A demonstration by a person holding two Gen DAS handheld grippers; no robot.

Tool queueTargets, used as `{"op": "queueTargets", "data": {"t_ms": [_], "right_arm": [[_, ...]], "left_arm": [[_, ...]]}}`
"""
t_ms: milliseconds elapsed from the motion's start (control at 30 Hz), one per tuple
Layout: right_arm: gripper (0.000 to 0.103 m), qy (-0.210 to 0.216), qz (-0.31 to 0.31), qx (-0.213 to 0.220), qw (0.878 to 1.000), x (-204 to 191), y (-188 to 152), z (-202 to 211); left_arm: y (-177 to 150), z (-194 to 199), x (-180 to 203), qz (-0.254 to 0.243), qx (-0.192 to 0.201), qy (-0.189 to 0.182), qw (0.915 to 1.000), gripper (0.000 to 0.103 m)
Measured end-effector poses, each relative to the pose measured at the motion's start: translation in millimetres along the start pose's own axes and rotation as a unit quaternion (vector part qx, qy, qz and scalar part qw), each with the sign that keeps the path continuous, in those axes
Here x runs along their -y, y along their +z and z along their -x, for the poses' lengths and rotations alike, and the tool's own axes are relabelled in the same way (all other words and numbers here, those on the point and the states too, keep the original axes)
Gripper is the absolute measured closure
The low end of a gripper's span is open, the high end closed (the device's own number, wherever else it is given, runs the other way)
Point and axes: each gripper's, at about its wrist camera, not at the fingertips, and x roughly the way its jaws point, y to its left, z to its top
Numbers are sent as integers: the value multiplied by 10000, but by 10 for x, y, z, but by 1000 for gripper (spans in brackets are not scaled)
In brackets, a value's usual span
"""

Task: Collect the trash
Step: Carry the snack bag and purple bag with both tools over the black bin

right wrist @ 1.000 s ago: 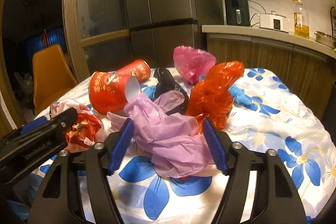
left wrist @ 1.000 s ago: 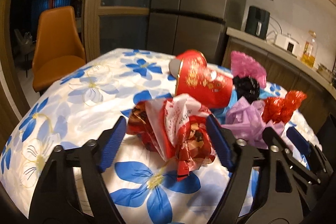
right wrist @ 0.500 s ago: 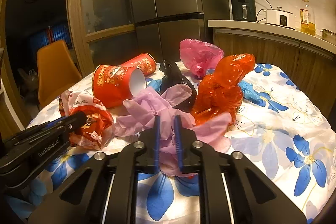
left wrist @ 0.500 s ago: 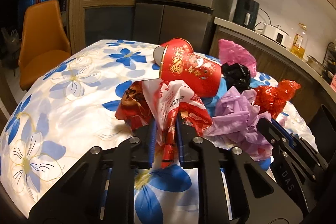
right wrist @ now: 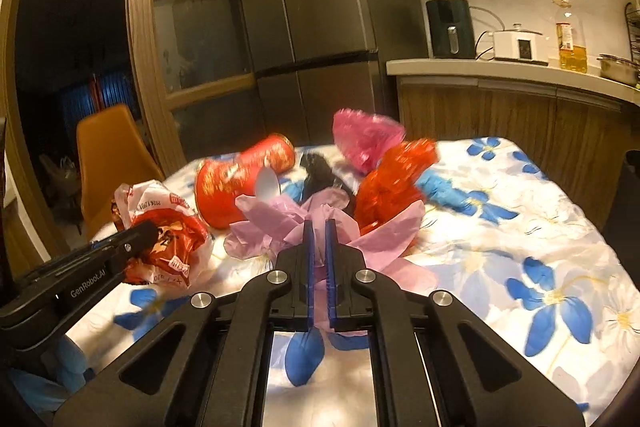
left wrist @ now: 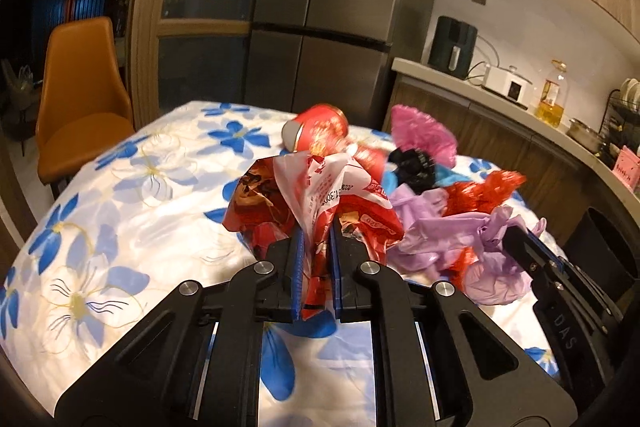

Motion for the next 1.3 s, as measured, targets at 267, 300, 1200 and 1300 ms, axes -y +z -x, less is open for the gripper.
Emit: {"op": "queueTargets", "data": {"t_ms": [267,300,1200,1300], "right_arm": [[98,-132,-135,372,9991,135,112,497],[98,-166,-146,430,9988,160,125,574],[98,-831,-601,1049,9892,944,132,1371],[98,-945,-651,1122,9870,1042,143,1426]], "left_arm": [[41,305,237,-196,211,-138,9995,93],[38,343,282,-233,235,-162,9993,93],[-71,573,1464,-964,352,-845,9911,93],[-80,548,1590,-1031,350,-934,9897,93]]}}
